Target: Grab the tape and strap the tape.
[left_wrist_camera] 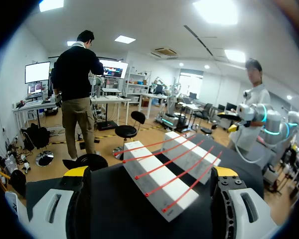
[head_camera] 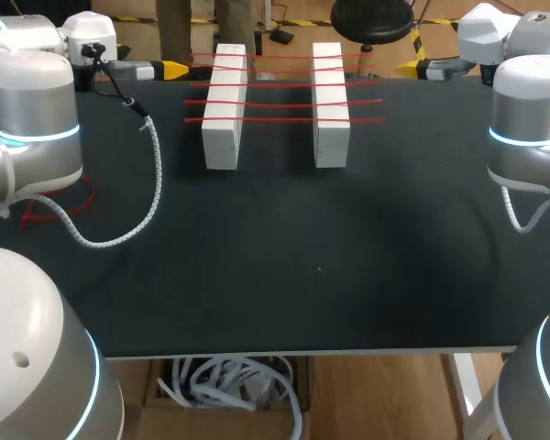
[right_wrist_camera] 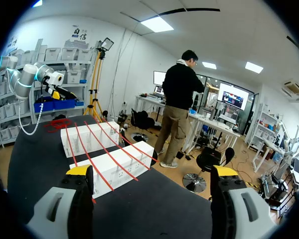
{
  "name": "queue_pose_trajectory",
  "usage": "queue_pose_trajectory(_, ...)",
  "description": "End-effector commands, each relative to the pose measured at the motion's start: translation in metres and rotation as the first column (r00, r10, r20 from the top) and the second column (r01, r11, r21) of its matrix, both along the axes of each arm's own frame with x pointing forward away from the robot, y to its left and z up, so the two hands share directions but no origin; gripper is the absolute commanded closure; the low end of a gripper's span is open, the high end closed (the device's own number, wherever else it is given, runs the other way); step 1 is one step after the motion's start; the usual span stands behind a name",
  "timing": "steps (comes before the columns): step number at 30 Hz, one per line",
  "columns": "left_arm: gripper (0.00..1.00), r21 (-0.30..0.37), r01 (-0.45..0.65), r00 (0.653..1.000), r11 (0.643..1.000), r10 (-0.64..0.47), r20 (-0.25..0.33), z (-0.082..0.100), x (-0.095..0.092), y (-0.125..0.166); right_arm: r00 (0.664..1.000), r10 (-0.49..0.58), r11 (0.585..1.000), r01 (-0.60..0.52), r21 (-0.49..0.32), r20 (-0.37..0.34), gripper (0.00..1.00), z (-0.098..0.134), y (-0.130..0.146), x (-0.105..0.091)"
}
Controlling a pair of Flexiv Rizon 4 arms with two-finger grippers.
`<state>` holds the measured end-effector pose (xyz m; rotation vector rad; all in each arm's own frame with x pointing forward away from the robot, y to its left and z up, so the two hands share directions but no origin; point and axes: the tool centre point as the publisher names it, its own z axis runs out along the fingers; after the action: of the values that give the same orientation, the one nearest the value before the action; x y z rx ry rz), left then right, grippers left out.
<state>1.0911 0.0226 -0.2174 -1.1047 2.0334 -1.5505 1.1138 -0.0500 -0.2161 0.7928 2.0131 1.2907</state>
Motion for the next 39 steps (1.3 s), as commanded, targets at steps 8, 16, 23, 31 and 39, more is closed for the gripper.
queue_pose_trajectory(8,0.0,0.0,0.0,1.0,1.0,0.0,0.0,0.0,0.0,0.0,1.0,0.0,1.0,0.0,0.0,0.0,0.0,0.0,0.0,0.0)
queue_pose_trajectory(16,0.0,0.0,0.0,1.0,1.0,0.0,0.0,0.0,0.0,0.0,1.0,0.0,1.0,0.0,0.0,0.0,0.0,0.0,0.0,0.0)
queue_pose_trajectory(23,0.0,-0.009,0.055,0.998,0.998,-0.054,0.018,-0.002,-0.001,-0.001,1.0,0.0,1.0,0.0,0.0,0.0,0.0,0.0,0.0,0.0)
queue_pose_trajectory(31,0.0,-0.013,0.265,0.963,0.964,-0.265,0.049,-0.029,-0.01,0.006,1.0,0.0,1.0,0.0,0.0,0.0,0.0,0.0,0.0,0.0)
queue_pose_trajectory(39,0.52,0.03,0.293,0.953,0.956,-0.295,0.064,-0.046,-0.017,0.01,1.0,0.0,1.0,0.0,0.0,0.0,0.0,0.0,0.0,0.0)
